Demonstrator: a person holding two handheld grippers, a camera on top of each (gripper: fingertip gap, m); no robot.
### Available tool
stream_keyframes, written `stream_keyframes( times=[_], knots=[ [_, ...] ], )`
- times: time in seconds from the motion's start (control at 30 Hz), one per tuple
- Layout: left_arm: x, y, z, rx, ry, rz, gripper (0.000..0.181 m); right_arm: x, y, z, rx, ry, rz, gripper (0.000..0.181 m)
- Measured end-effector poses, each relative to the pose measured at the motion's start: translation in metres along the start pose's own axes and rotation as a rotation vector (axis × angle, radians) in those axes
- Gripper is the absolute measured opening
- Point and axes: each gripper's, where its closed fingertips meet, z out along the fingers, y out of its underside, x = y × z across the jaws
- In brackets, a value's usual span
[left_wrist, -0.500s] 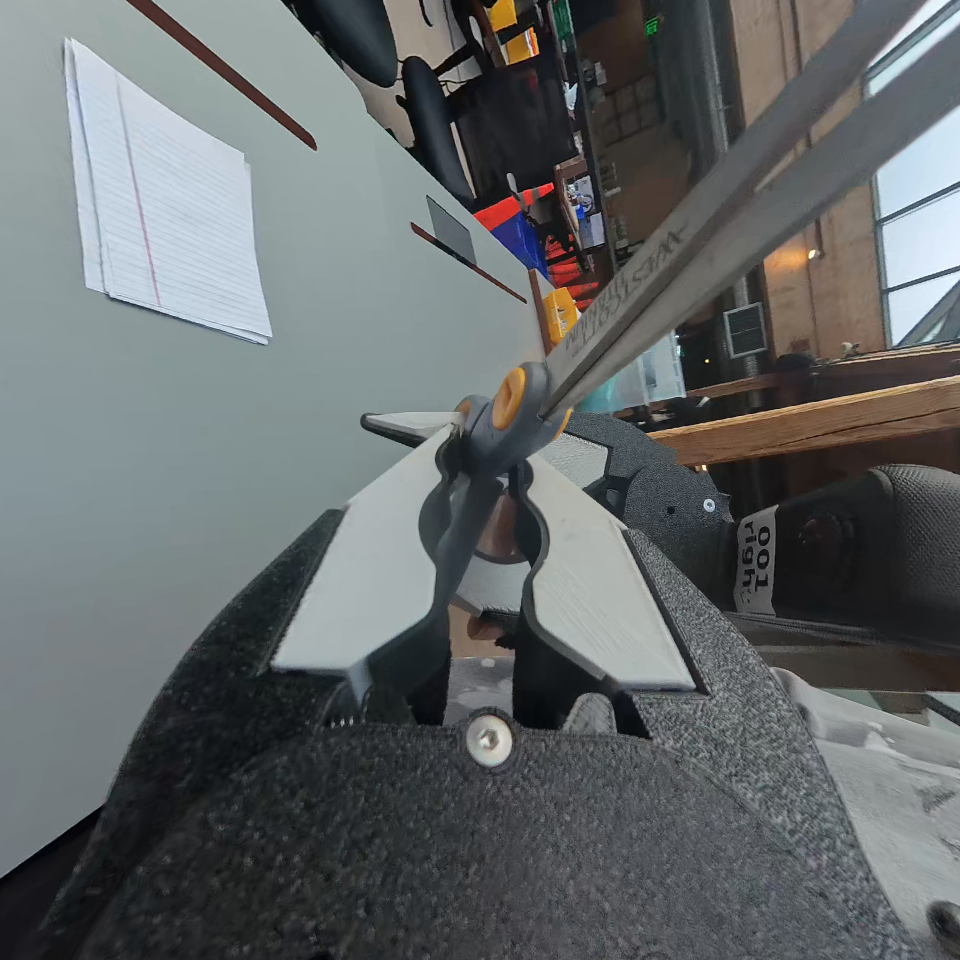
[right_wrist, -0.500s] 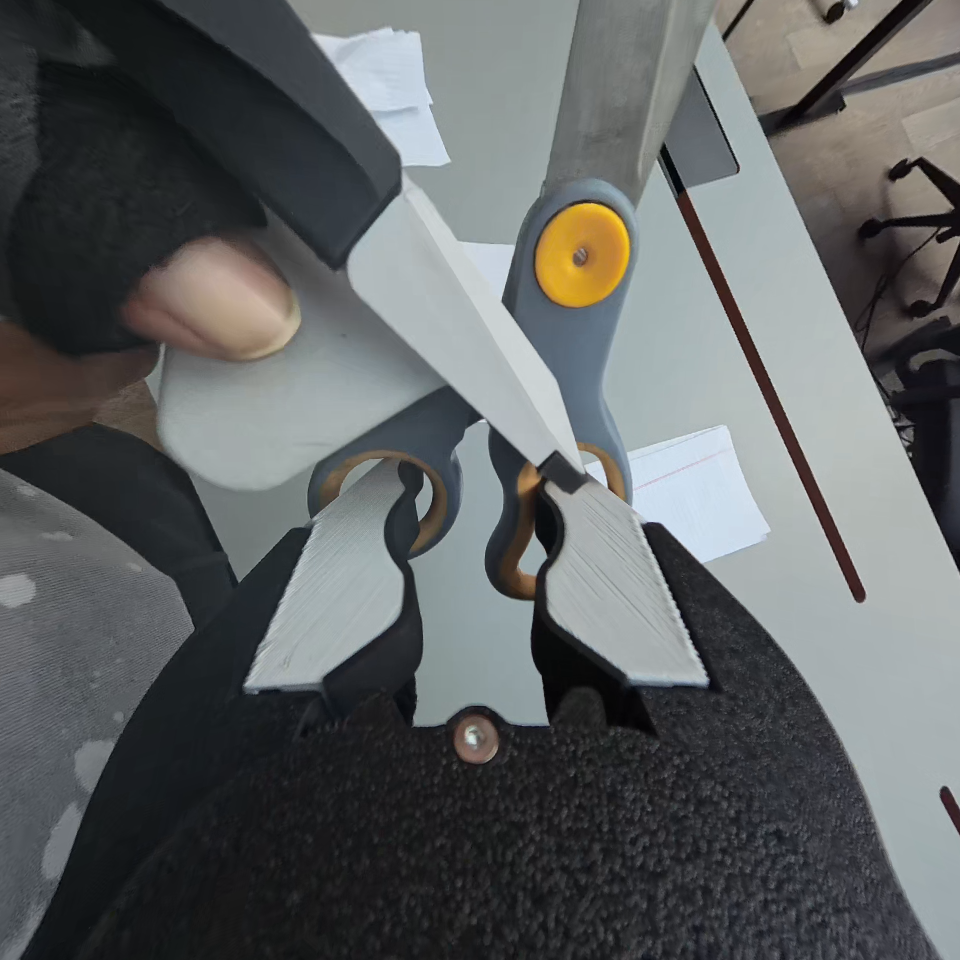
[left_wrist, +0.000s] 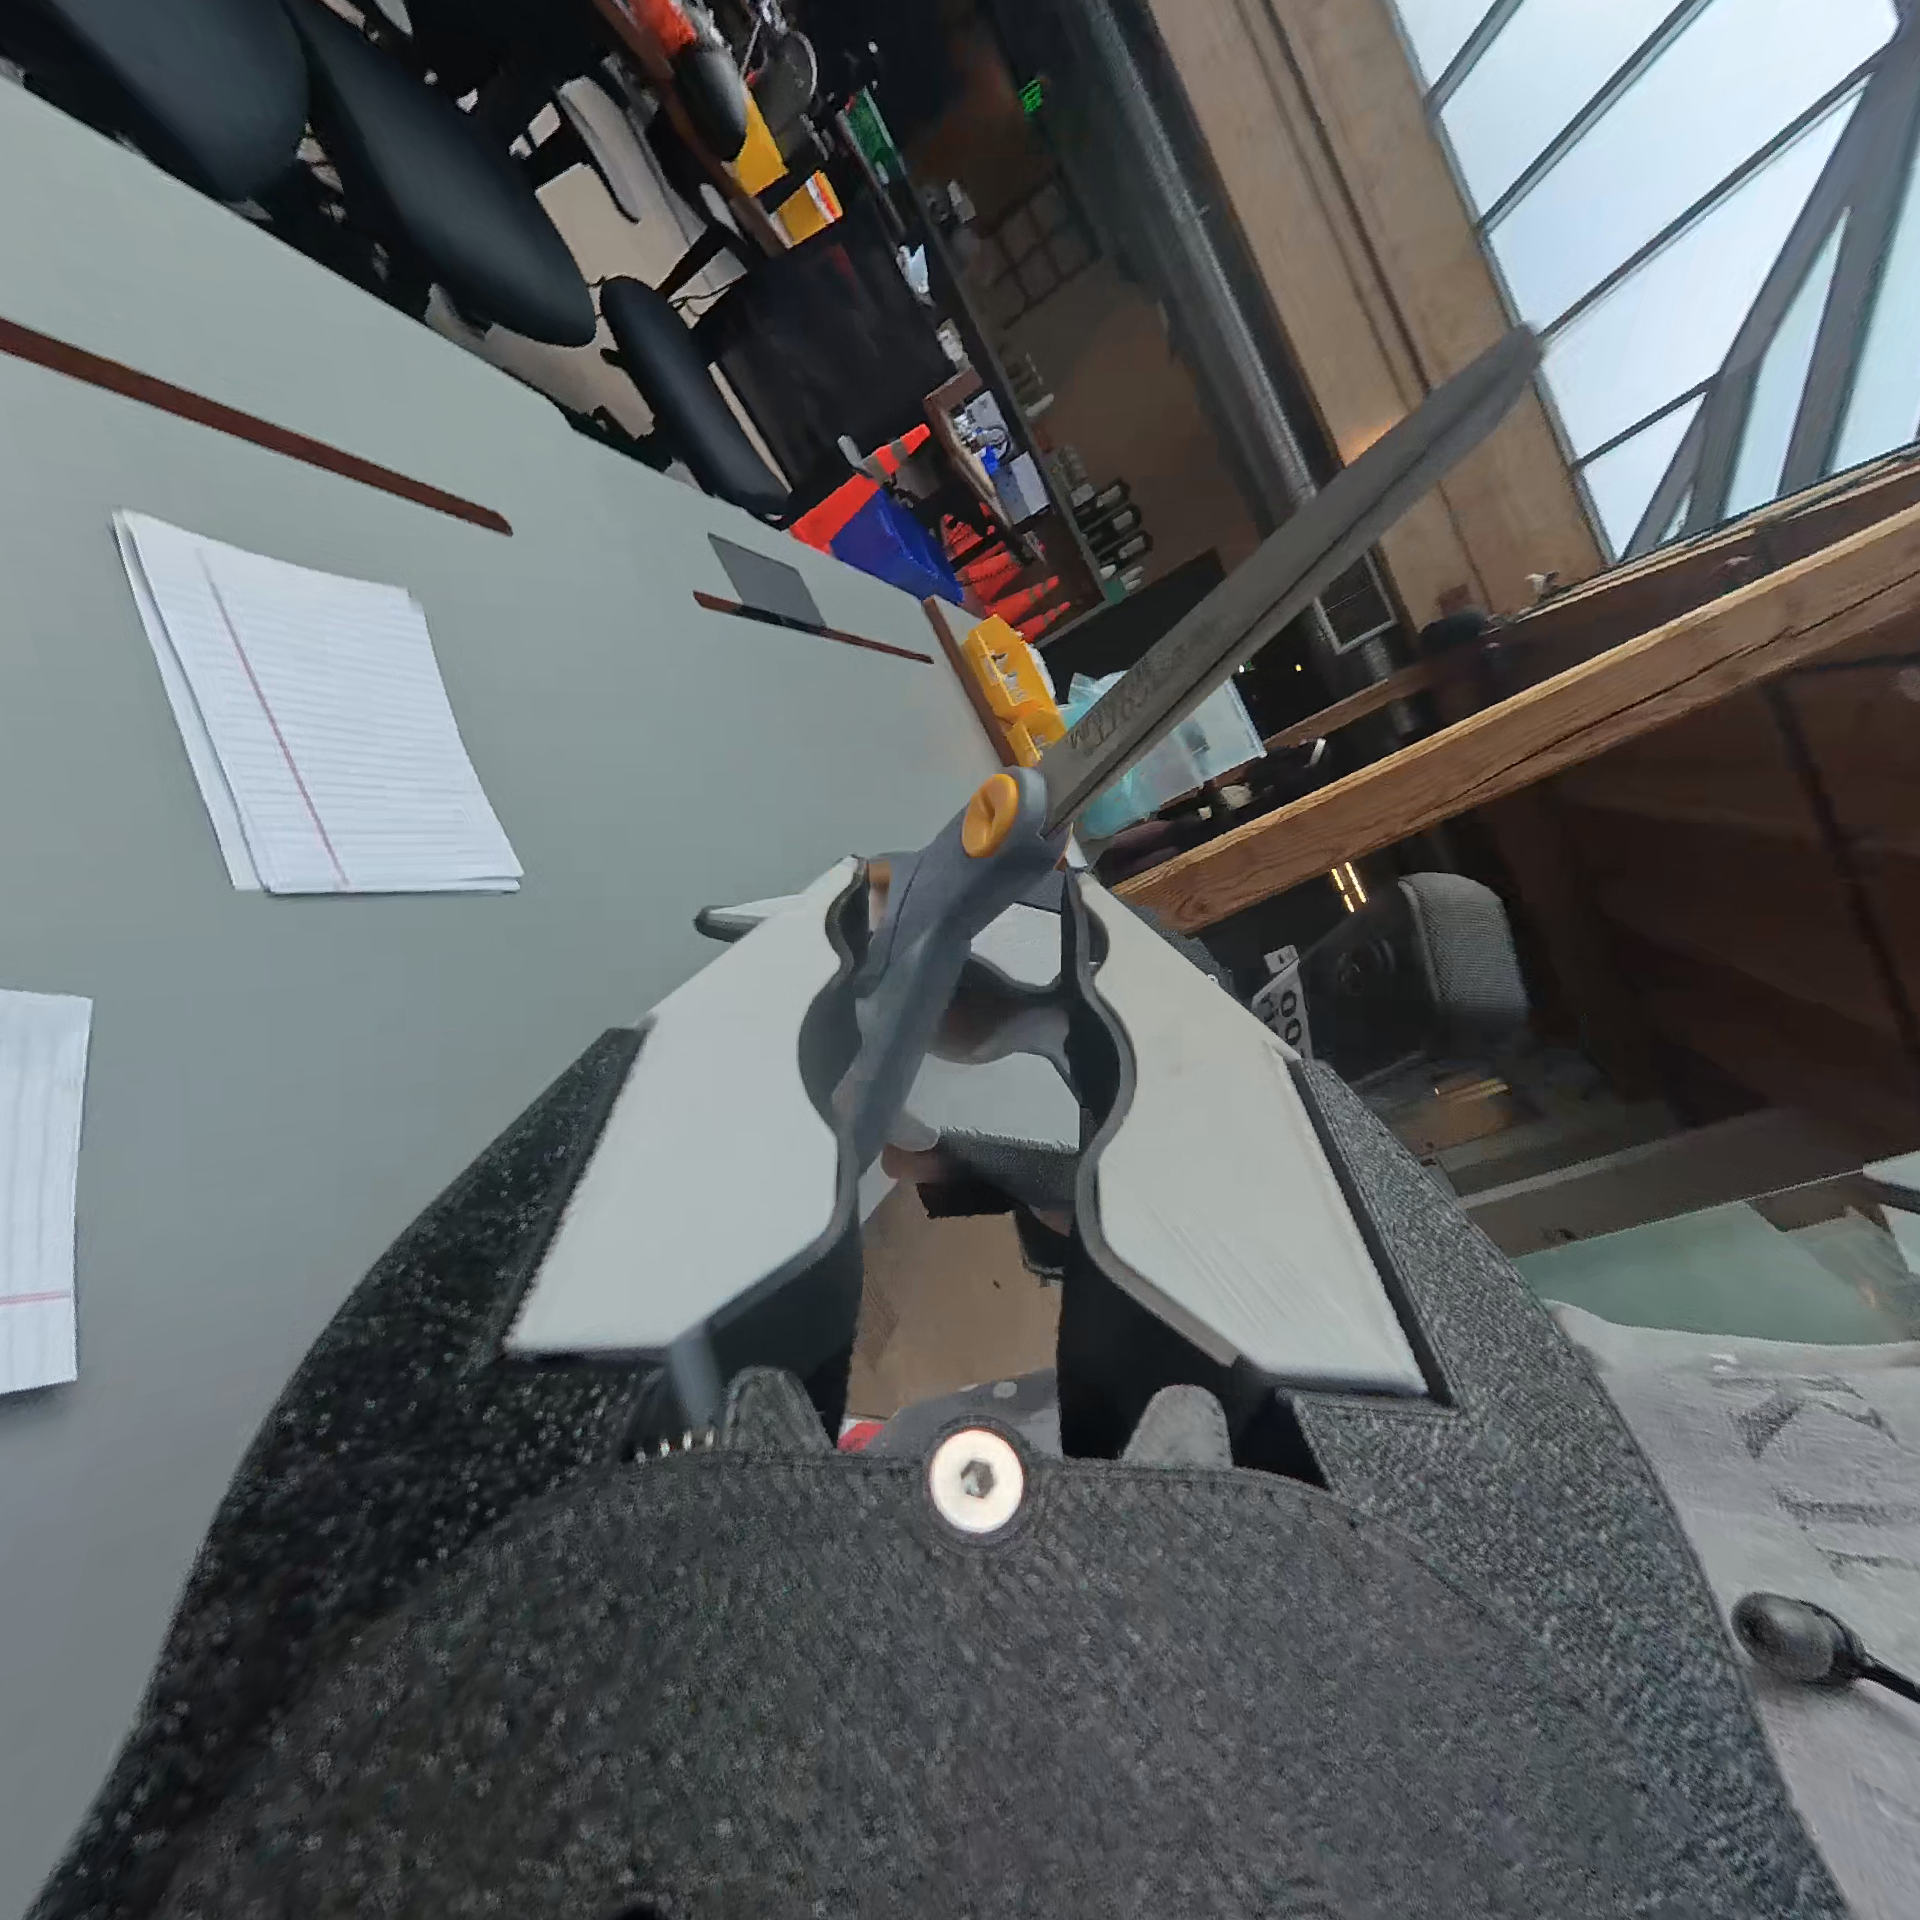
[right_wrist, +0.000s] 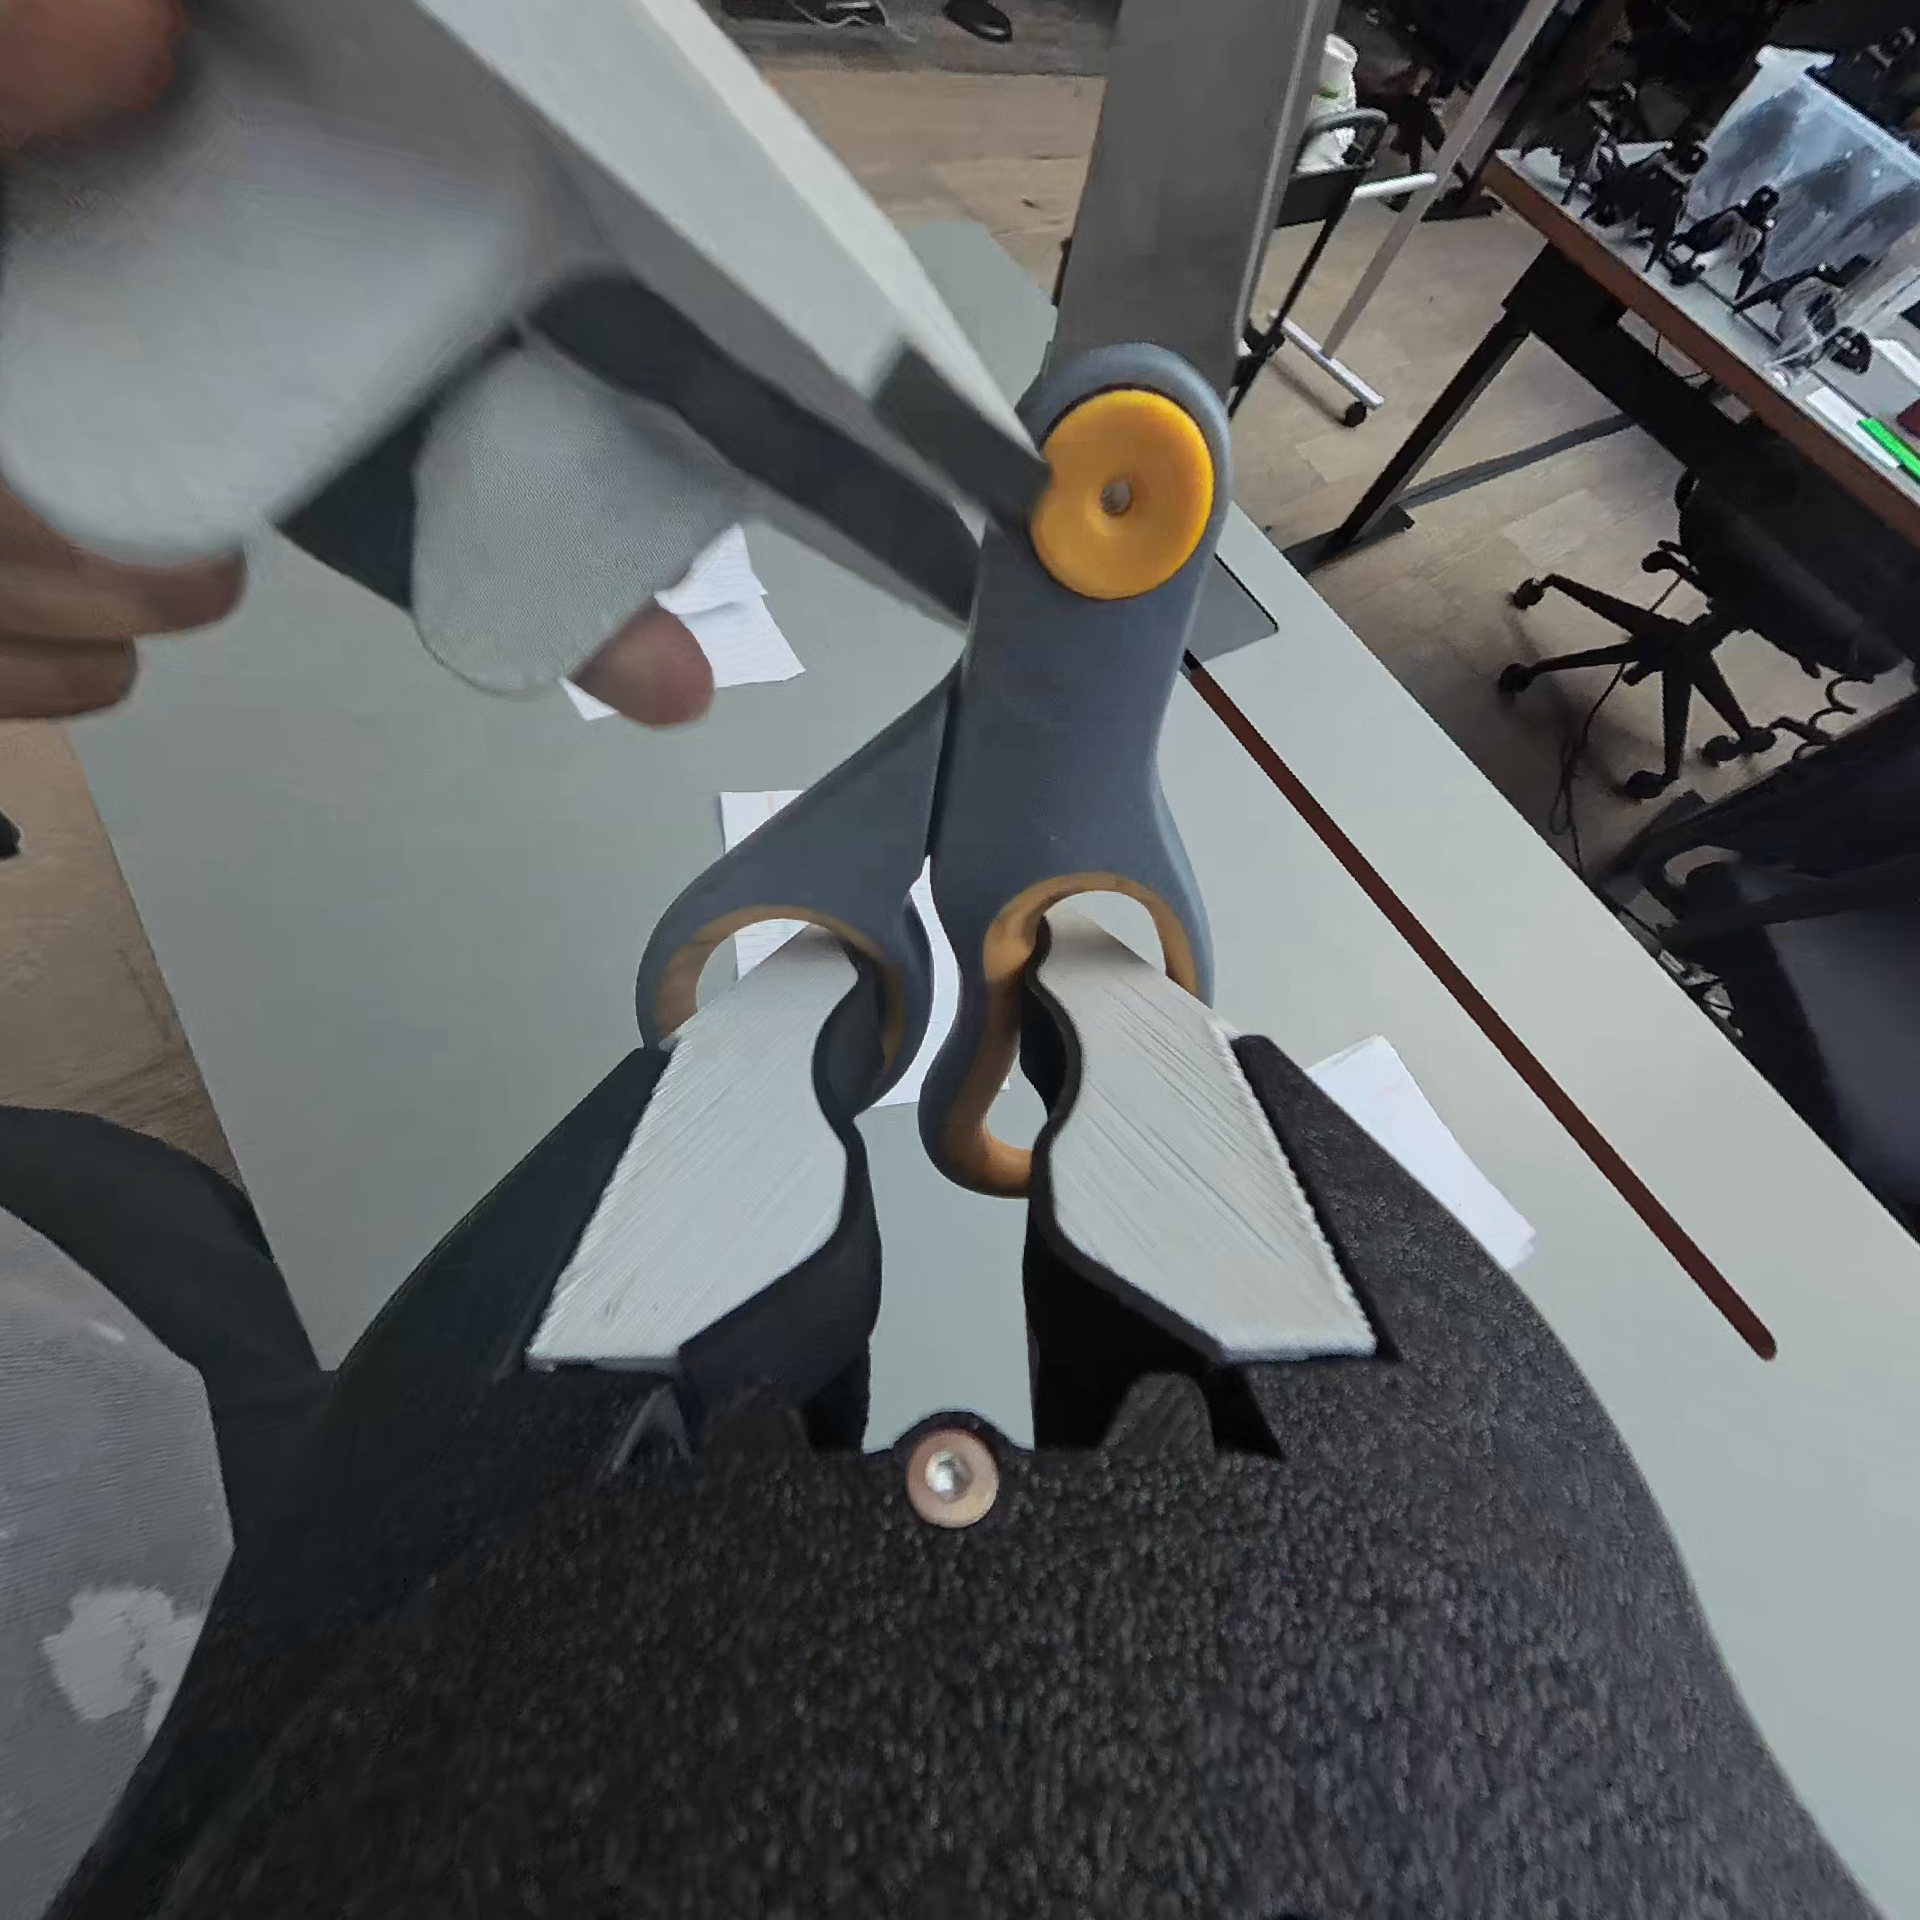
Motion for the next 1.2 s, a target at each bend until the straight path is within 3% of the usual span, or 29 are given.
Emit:
stream_keyframes(
  times=[0.03,0.1,0.23,0.3,0.43,0.53,0.57,0.63,0.77,0.87,0.97,1.1,1.2],
  knots=[
    [-0.003,-0.009,-0.008,0.024,0.011,0.021,0.038,0.007,0.006,-0.004,-0.005,0.015,0.028,0.019],
    [-0.035,-0.016,-0.025,-0.006,-0.108,0.100,0.044,0.016,0.018,-0.013,-0.012,-0.003,0.104,0.019],
    [-0.161,-0.019,-0.068,-0.115,-0.510,0.189,0.046,0.034,0.046,-0.040,-0.051,0.026,0.174,0.019],
    [-0.219,-0.010,-0.082,-0.195,-0.628,0.155,0.050,0.038,0.051,-0.053,-0.041,0.025,0.212,0.019],
    [-0.306,0.015,-0.089,-0.315,-0.794,0.123,0.057,0.047,0.048,-0.074,0.003,0.036,0.255,0.019],
    [-0.348,0.027,-0.087,-0.370,-0.898,0.156,0.060,0.056,0.036,-0.088,0.053,0.046,0.272,0.019],
    [-0.357,0.028,-0.086,-0.373,-0.923,0.161,0.053,0.060,0.030,-0.094,0.084,0.049,0.271,0.019],
    [-0.364,0.023,-0.083,-0.363,-0.941,0.210,0.046,0.069,0.021,-0.106,0.128,0.050,0.283,0.019],
    [-0.362,0.035,-0.075,-0.517,-0.944,0.360,0.031,0.089,0.022,-0.122,0.173,0.067,0.319,0.019],
    [-0.360,0.040,-0.073,-0.597,-0.950,0.506,0.000,0.096,0.029,-0.124,0.202,0.050,0.365,0.019],
    [-0.352,0.047,-0.065,-0.633,-0.853,0.425,0.000,0.098,0.032,-0.123,0.232,0.021,0.392,0.019],
    [-0.322,0.024,-0.055,-0.567,-0.754,0.403,0.000,0.102,0.032,-0.124,0.246,-0.013,0.372,0.019],
    [-0.302,0.014,-0.051,-0.605,-0.714,0.394,0.000,0.105,0.036,-0.125,0.255,-0.043,0.367,0.019]
  ],
)
